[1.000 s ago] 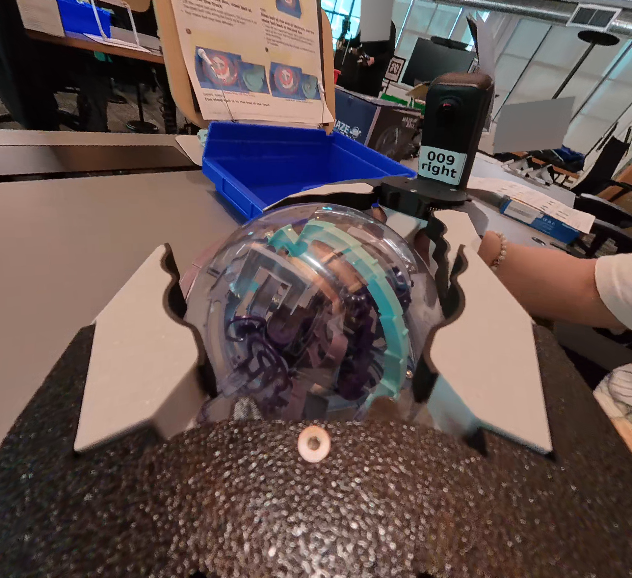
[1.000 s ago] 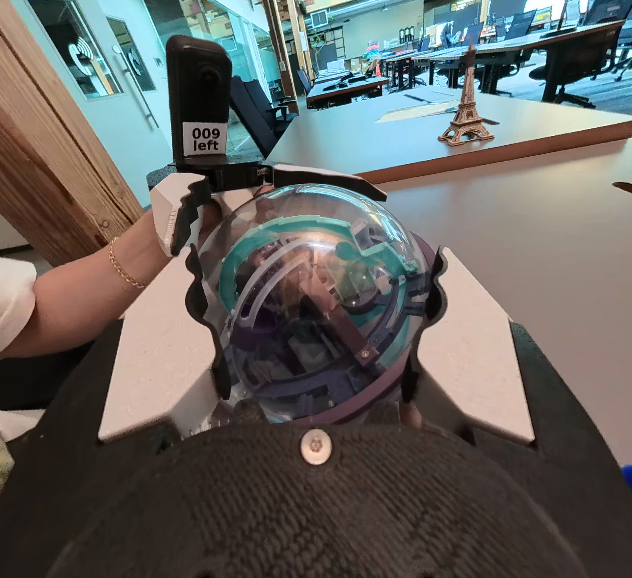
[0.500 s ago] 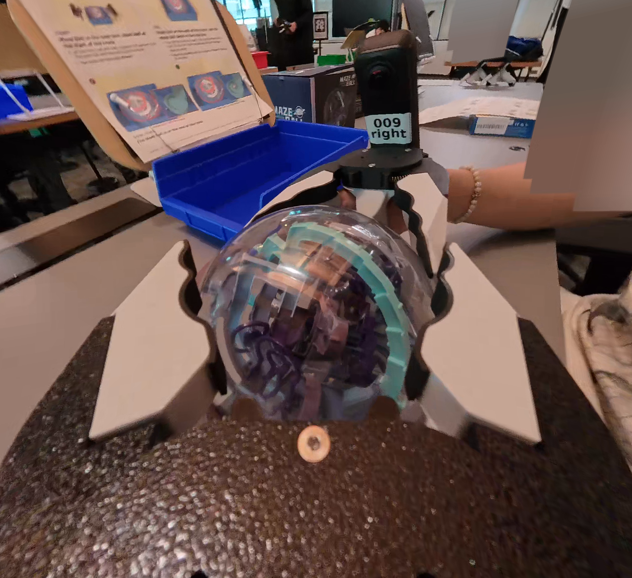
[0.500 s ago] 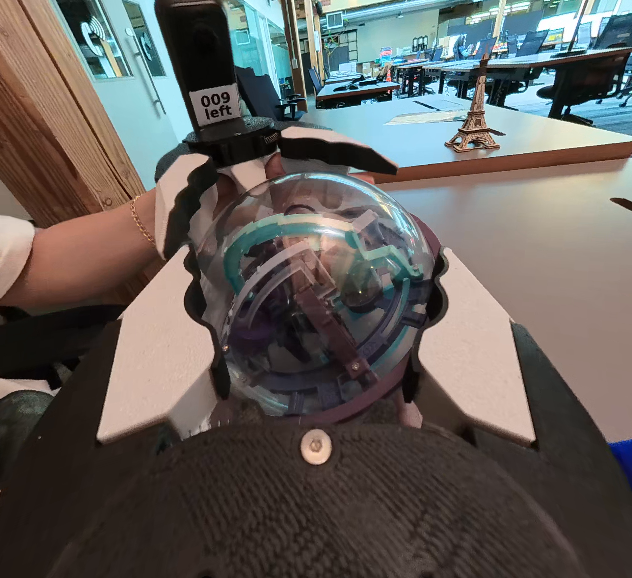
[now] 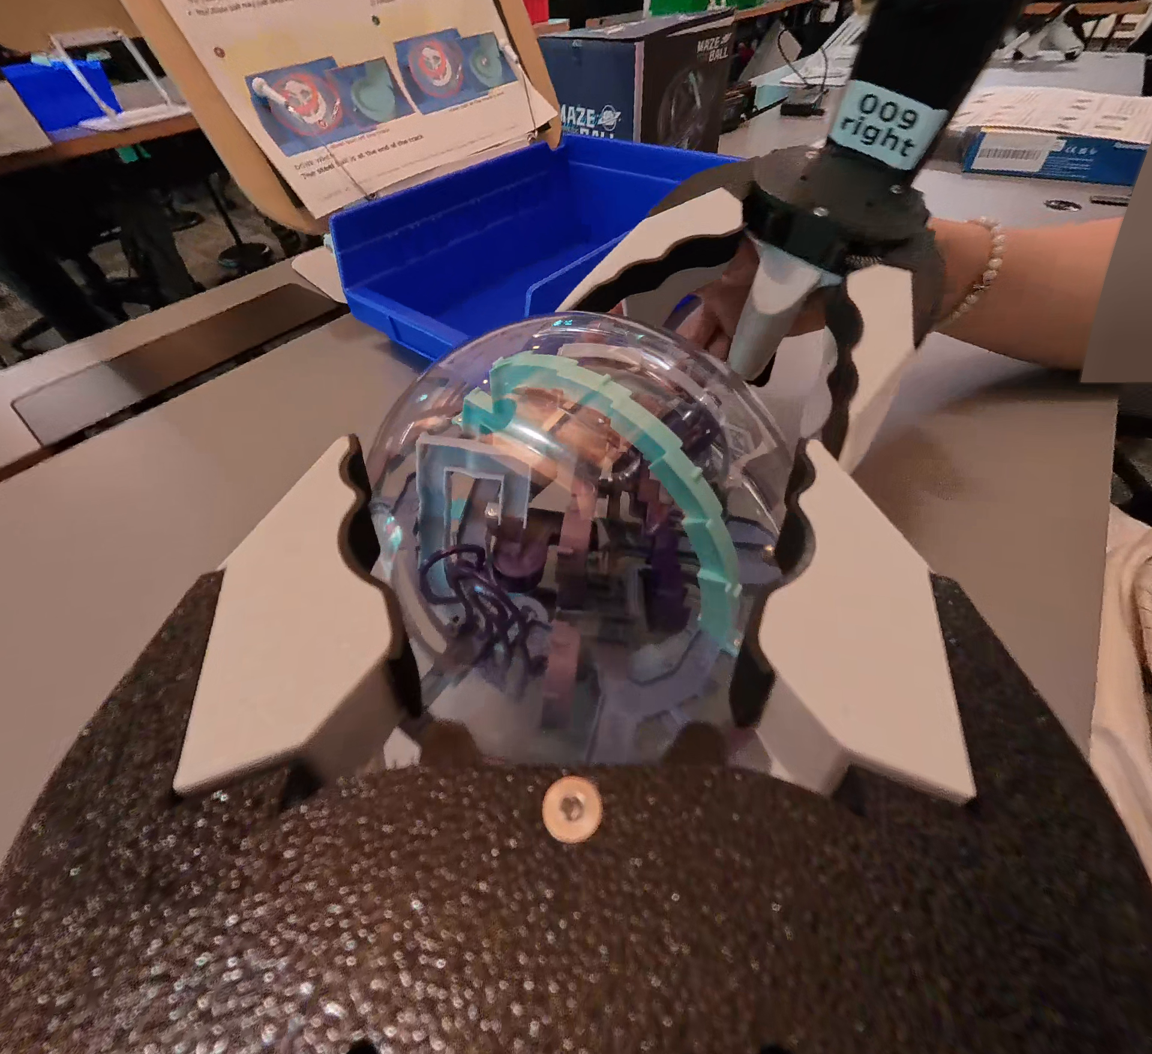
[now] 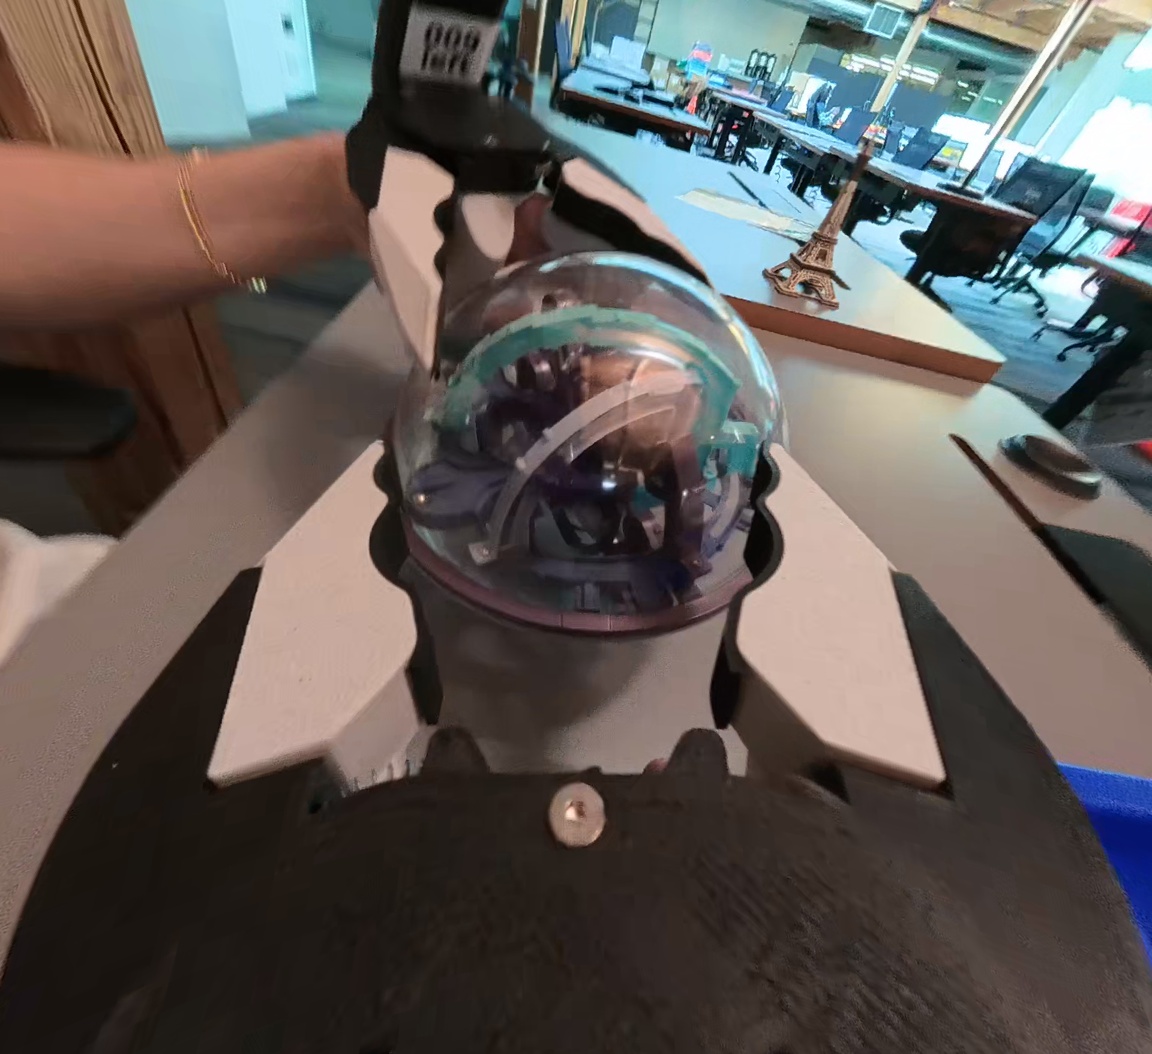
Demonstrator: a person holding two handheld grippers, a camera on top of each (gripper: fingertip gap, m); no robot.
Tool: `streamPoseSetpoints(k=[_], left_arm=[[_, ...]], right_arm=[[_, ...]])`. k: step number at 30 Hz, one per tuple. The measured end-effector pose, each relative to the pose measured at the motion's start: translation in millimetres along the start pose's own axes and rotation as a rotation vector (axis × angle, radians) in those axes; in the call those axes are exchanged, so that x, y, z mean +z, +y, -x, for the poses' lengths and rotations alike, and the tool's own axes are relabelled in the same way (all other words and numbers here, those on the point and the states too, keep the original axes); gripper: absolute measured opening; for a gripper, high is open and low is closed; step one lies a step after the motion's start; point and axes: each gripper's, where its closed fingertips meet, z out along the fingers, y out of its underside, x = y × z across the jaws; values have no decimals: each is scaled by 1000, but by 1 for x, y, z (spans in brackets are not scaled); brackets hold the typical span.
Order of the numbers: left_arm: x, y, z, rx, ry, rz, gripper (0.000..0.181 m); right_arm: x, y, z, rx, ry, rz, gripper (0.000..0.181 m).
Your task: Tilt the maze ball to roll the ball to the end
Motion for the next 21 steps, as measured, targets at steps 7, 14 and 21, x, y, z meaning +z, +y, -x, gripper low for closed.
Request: streamPoseSetpoints(k=[7,14,21], left_arm=[[-6,7,-6,-110,50,129,130],[5,32,-10,234,147,299,158],[5,36,-15,15,180,297,157]], right_arm=[[7,-1,2,15,-86,-2,118],[12,-5,-6,87,-155,28,114],[5,-4,2,35,-146,19,122]])
